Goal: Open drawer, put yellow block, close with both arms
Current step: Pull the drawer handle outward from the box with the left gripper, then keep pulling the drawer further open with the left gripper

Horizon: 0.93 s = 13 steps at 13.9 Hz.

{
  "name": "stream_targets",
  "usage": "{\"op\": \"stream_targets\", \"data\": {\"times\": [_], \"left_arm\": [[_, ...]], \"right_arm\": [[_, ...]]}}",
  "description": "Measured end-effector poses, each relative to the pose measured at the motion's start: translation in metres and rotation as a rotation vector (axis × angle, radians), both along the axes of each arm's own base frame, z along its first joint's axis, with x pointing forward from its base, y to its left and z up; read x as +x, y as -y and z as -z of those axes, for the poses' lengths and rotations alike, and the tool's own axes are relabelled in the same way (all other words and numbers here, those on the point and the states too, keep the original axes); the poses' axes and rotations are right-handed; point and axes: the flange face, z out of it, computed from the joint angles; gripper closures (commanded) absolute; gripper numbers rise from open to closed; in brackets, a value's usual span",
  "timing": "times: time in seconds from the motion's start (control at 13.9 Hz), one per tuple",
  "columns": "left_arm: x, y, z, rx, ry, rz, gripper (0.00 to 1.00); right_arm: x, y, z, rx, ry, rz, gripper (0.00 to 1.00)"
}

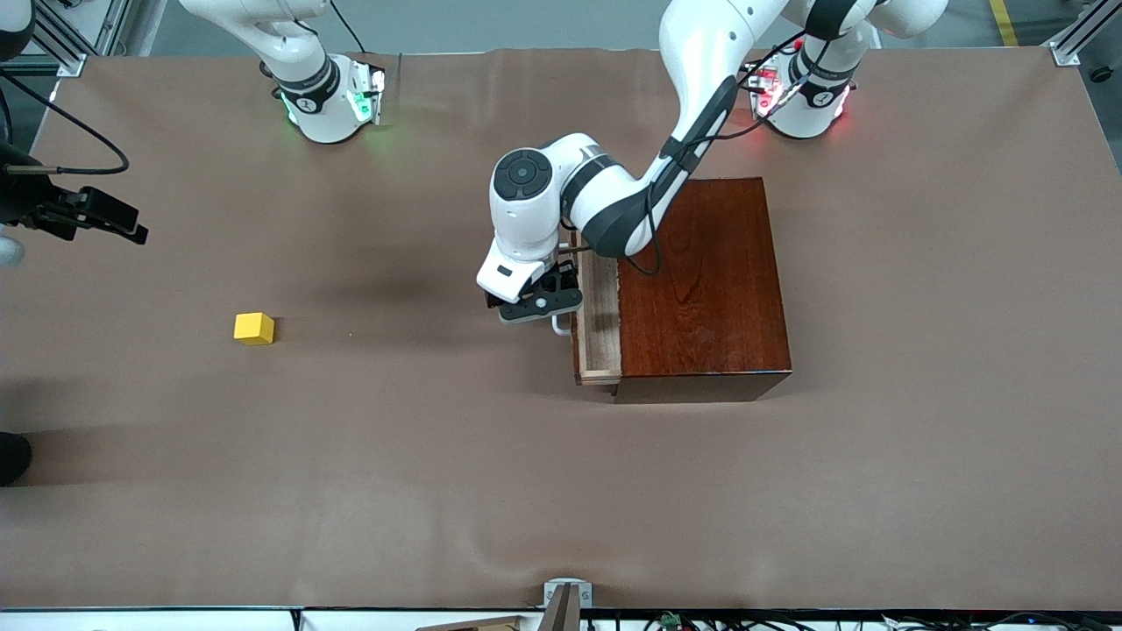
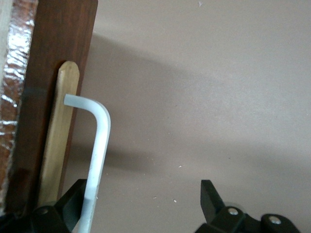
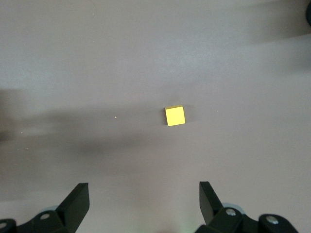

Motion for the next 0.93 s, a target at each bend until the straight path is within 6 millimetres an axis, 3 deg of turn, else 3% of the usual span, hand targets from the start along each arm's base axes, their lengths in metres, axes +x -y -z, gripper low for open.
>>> {"op": "stream_targets", "data": {"times": [0.57,0.79,0.93], "left_arm": [[0.000,0.000,0.000,0.003,-0.002,0.000,0.00],[-0.010,0.002,0.000,0.013,-0.007,0.227,0.00],[-0.012,0.002,0.000,0.014,-0.007,0.254,0.00]], "right_arm": [[0.000,0.001,0.000,0.000,0.000,0.001,0.00],[0.000,0.001,0.000,0.000,0.000,0.002,0.00],[0.000,0.002,0.000,0.000,0.000,0.003,0.00]]}}
